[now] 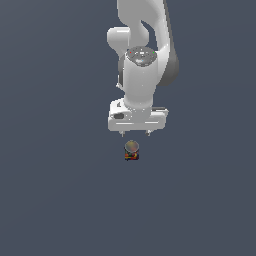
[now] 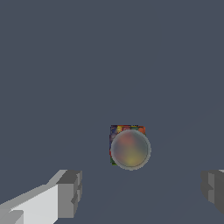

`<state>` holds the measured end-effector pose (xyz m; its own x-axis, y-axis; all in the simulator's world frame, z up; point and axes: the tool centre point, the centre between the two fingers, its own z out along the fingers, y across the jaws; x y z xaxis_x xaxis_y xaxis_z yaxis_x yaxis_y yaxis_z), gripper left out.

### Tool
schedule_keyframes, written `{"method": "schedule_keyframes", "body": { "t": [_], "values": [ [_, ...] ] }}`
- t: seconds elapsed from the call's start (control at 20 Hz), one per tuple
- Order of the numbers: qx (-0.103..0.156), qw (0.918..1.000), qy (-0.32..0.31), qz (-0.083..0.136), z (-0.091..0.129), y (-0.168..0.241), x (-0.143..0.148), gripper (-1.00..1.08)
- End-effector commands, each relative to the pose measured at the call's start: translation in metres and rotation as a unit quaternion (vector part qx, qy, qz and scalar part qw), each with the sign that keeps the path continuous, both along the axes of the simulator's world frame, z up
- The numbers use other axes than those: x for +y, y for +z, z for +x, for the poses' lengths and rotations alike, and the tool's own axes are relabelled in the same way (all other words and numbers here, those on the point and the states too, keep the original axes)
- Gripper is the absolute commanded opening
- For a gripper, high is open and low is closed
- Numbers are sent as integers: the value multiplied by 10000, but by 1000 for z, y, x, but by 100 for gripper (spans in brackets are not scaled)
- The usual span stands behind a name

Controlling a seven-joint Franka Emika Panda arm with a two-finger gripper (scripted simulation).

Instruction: Pick up the object and move it to a goal position.

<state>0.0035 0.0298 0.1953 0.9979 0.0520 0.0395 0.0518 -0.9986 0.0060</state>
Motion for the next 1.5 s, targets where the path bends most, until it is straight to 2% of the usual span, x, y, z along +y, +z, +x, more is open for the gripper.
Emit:
{"method": "schedule_keyframes", "body": {
  "t": [0.0, 0.5, 0.75, 1.45],
  "values": [
    [0, 10000, 0, 0, 0, 0, 0, 100],
    [-144, 9999, 63, -39, 8, 6, -17, 100],
    [-127, 9999, 58, -35, 7, 2, -16, 100],
    [173, 9998, -20, 15, -7, -80, -12, 100]
  ]
}}
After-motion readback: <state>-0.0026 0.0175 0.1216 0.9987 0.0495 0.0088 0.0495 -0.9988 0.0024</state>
